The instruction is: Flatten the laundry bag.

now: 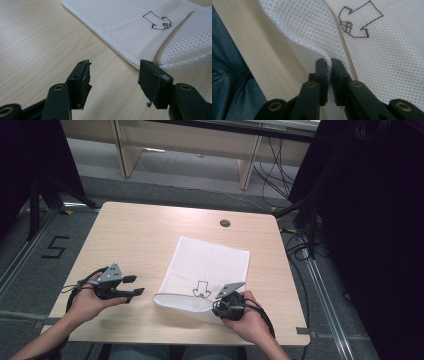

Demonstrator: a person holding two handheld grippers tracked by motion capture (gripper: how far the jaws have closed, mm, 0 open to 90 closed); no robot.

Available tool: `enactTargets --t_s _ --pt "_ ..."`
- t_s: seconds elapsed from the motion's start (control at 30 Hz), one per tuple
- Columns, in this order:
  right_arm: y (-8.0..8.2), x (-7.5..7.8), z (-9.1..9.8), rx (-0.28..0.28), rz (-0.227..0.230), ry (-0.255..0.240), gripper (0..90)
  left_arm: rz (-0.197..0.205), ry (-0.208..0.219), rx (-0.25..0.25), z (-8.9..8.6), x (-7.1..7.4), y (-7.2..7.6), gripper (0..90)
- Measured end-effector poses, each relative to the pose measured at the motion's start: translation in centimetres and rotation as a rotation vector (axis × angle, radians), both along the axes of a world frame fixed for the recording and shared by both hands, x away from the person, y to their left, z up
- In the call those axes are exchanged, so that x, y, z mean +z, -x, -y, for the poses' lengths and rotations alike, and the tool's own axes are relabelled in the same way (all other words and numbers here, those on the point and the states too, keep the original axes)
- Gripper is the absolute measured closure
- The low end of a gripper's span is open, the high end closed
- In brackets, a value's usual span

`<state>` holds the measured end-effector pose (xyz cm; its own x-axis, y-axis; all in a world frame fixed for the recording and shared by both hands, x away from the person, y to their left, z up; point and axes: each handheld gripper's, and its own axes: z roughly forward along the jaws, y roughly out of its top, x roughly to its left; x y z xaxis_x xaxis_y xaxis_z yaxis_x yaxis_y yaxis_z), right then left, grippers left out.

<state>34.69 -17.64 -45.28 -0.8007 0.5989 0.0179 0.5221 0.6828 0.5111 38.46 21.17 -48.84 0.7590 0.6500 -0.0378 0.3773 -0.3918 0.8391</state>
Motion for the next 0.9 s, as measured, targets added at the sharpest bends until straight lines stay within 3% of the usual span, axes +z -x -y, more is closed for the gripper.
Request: enactTargets --t_s 0.1,0.23,0.33,0.53,0.7,0.9 --pt "0.3 -0.2 -0.1 -0.006 -0.026 0.000 84.9 0.004 -0.003 -0.006 0.0 0.0 -0.1 42.4" --pt "0.3 -0.6 -0.1 0.017 -0.019 0.002 84.6 0.003 -0.002 -0.007 0.0 0.0 0.0 42.4" --pt "0.5 -0.9 -0.3 0.004 -0.041 0.010 84.3 0.001 -0.015 -0.014 -0.1 0.0 -0.1 42.3" --pt "0.9 -1.6 -0.7 0.042 -0.053 0.025 83.3 -0.003 -0.004 -0.014 0.0 0.0 -0.1 42.3" --pt "1.3 -1.9 -0.8 0.035 -0.083 0.025 81.6 -0.005 -0.004 -0.014 0.0 0.0 -0.1 42.3" --pt "1.7 -1.9 -0.8 0.034 -0.087 0.024 78.0 -0.007 -0.001 -0.012 0.1 0.0 0.0 42.4"
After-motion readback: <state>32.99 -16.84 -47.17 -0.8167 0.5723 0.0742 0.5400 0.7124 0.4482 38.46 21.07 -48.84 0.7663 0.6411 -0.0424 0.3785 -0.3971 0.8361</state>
